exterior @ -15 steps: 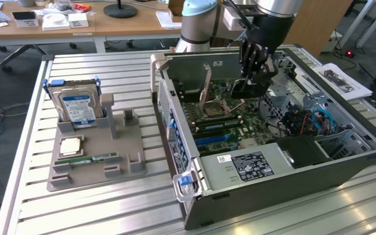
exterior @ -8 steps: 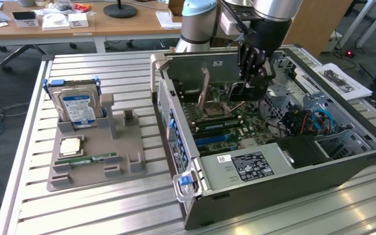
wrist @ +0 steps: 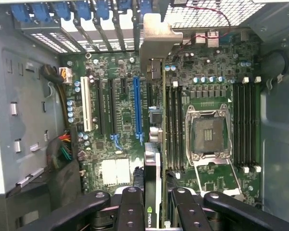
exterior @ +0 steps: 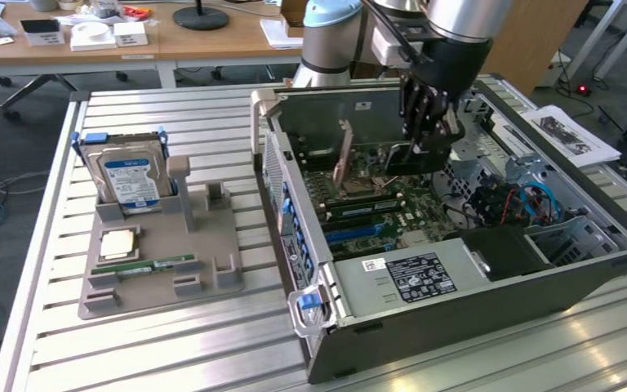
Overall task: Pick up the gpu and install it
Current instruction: 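Insert the gpu into the slot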
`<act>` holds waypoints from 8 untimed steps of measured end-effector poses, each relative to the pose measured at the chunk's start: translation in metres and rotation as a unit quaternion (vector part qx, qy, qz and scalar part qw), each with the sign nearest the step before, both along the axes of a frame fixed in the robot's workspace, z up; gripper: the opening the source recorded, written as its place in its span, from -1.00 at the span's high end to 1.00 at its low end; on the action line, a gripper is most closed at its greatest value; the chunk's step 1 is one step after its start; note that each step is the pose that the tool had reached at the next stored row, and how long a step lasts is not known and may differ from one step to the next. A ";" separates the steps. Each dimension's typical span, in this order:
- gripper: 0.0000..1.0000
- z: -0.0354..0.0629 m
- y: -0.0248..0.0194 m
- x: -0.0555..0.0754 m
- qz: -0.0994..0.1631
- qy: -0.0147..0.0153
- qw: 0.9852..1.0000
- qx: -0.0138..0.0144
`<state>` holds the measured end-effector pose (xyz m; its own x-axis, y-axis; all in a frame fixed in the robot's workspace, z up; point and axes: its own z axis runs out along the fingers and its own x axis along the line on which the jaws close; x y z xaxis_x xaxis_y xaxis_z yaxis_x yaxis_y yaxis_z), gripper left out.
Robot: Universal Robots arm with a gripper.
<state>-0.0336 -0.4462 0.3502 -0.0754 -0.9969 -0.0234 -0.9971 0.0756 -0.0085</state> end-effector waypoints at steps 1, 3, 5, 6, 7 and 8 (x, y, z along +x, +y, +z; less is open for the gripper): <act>0.47 -0.0001 -0.0009 0.000 0.000 0.000 1.000 0.000; 0.47 -0.0003 -0.0021 -0.001 0.000 0.000 1.000 0.000; 0.47 -0.0004 -0.0032 -0.001 0.000 0.000 1.000 0.000; 0.47 -0.0005 -0.0033 -0.001 0.001 0.000 1.000 0.000; 0.47 -0.0006 -0.0034 -0.001 0.001 0.000 1.000 0.000; 0.47 -0.0010 -0.0036 -0.002 0.001 0.000 1.000 0.000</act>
